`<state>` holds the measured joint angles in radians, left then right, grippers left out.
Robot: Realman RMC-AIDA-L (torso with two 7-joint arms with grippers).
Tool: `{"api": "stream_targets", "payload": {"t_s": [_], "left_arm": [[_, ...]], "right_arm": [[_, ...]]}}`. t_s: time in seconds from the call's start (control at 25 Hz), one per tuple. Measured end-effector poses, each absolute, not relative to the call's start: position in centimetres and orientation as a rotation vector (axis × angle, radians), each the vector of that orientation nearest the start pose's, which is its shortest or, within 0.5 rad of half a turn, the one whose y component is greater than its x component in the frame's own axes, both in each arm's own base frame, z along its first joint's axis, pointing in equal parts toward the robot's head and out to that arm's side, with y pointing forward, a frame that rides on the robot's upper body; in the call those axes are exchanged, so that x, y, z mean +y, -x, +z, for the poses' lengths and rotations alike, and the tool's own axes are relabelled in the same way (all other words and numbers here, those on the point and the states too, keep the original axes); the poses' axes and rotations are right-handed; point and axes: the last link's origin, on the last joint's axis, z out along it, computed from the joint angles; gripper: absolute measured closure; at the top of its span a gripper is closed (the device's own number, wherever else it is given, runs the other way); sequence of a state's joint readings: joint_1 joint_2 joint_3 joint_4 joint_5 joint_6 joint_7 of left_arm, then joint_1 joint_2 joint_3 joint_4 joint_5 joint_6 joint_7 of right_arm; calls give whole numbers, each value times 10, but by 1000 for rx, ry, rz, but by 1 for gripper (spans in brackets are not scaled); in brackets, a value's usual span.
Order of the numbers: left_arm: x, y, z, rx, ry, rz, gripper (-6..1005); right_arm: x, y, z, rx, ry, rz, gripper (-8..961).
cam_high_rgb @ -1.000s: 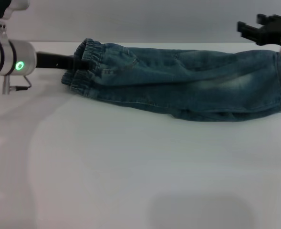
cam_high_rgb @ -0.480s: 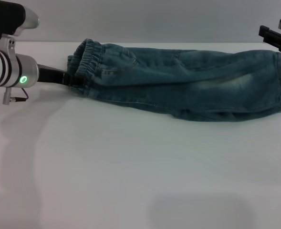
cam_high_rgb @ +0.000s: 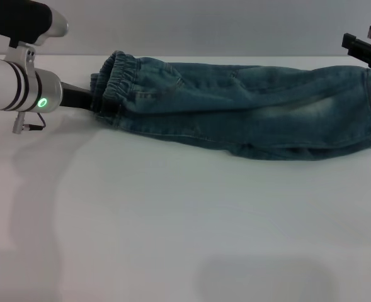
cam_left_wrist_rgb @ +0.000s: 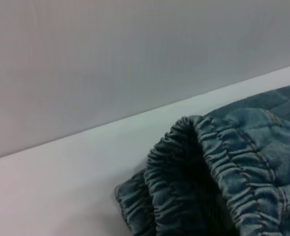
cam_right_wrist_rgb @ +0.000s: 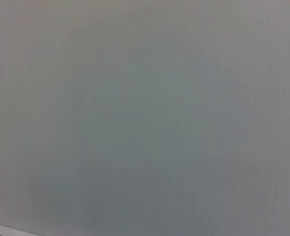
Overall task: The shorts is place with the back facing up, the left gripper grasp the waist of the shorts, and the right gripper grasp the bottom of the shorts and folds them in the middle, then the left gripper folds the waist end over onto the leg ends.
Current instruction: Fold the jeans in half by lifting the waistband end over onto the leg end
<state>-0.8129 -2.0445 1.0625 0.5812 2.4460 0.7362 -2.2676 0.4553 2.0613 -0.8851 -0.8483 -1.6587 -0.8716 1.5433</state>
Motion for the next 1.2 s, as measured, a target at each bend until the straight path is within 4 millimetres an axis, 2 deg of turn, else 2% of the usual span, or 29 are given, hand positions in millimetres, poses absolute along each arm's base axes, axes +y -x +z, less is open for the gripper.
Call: {"api": "stream_targets", "payload": {"t_s": [1.08,1.2], "left_arm": [[452,259,-20,-1030,2186,91,229],[452,259,-18,-1018,2182,87,320]], "right_arm": [[405,-281,70,729,2043,601,351],[404,-284,73,734,2029,603,351]]}}
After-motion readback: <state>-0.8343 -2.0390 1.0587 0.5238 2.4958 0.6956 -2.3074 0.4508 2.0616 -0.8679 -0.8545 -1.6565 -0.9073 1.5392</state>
